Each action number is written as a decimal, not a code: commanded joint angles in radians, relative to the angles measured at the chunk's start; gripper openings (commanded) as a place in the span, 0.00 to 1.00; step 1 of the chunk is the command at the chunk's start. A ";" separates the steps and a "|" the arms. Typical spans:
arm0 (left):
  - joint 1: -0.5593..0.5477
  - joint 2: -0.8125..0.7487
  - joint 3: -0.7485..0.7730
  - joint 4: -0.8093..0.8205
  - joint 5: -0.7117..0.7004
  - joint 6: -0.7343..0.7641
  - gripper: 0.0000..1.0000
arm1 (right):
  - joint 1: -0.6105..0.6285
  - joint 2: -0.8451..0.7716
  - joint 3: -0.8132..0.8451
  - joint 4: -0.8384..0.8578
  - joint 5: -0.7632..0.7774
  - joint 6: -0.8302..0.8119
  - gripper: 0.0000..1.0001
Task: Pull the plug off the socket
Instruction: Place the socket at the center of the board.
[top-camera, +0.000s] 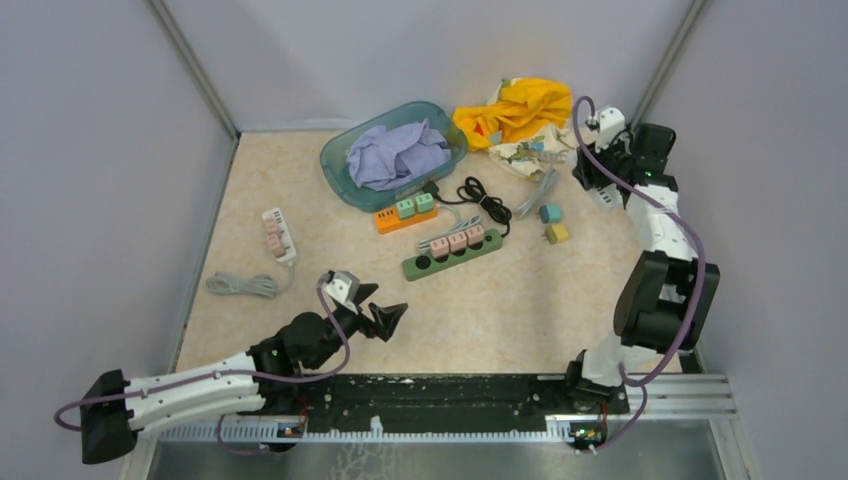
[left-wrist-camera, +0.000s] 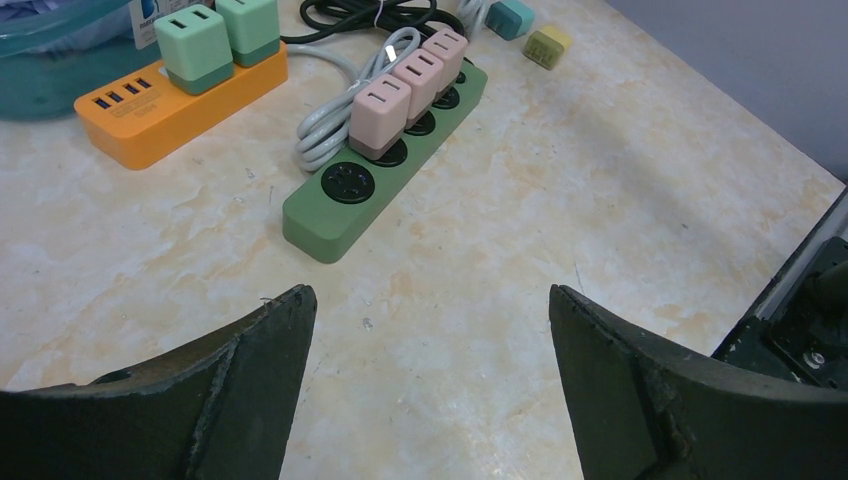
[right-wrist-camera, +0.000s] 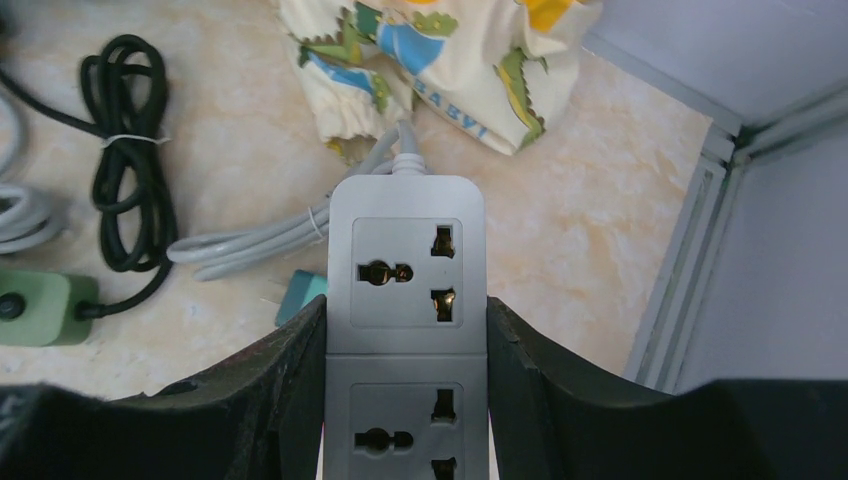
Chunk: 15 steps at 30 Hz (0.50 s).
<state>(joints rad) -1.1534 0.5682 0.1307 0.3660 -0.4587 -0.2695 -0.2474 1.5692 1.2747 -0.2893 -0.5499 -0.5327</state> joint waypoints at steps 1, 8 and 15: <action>0.004 -0.011 -0.012 0.019 0.009 -0.014 0.91 | -0.011 0.047 -0.012 0.217 0.165 0.108 0.00; 0.004 -0.007 -0.019 0.033 0.013 -0.015 0.92 | -0.012 0.213 -0.001 0.189 0.238 0.186 0.00; 0.005 -0.008 -0.028 0.036 0.023 -0.024 0.92 | -0.013 0.326 0.059 0.114 0.320 0.225 0.00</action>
<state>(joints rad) -1.1534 0.5674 0.1150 0.3676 -0.4511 -0.2779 -0.2535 1.8793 1.2690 -0.1692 -0.2901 -0.3527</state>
